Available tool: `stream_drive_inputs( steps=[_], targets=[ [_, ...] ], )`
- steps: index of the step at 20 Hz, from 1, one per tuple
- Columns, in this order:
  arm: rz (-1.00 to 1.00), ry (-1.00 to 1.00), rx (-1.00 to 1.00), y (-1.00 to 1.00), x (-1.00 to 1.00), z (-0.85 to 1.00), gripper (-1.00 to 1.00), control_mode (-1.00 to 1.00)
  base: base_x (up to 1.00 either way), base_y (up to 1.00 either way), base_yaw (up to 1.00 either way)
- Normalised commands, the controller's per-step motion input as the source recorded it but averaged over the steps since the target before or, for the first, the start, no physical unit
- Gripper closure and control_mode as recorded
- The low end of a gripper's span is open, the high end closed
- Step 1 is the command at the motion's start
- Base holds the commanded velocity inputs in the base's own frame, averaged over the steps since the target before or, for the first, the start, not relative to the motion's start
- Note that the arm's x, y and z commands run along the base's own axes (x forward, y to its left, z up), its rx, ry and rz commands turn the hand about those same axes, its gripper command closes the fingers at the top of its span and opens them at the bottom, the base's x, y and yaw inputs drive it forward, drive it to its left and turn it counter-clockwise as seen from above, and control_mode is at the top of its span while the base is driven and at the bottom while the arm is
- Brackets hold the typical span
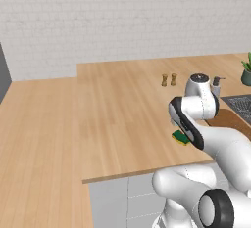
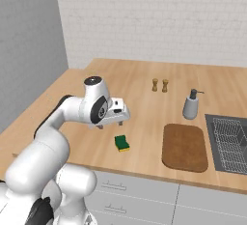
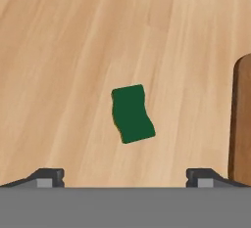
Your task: Pick up the sponge from the counter and clean the cutting board by briefly scrubbing or pressing down on the cutting board. Once finished, release the sponge.
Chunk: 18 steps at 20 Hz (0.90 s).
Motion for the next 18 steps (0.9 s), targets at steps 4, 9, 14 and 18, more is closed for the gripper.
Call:
stream_drive_inputs(
  steps=[4,9,14,18],
  targets=[
    [0.01,0.0,0.03,-0.1,0.04,-0.34,-1.0,-1.0,0.0,0.0,0.0],
    [0.0,0.0,0.0,-0.06,0.19,-0.21,-1.0,-1.0,0.0,0.0,0.0],
    [0.0,0.0,0.01,-0.1,0.1,-0.14,-1.0,-1.0,0.0,0.0,0.0],
    [0.0,0.0,0.0,-0.08,0.06,-0.06,-1.0,-1.0,0.0,0.0,0.0]
  ],
)
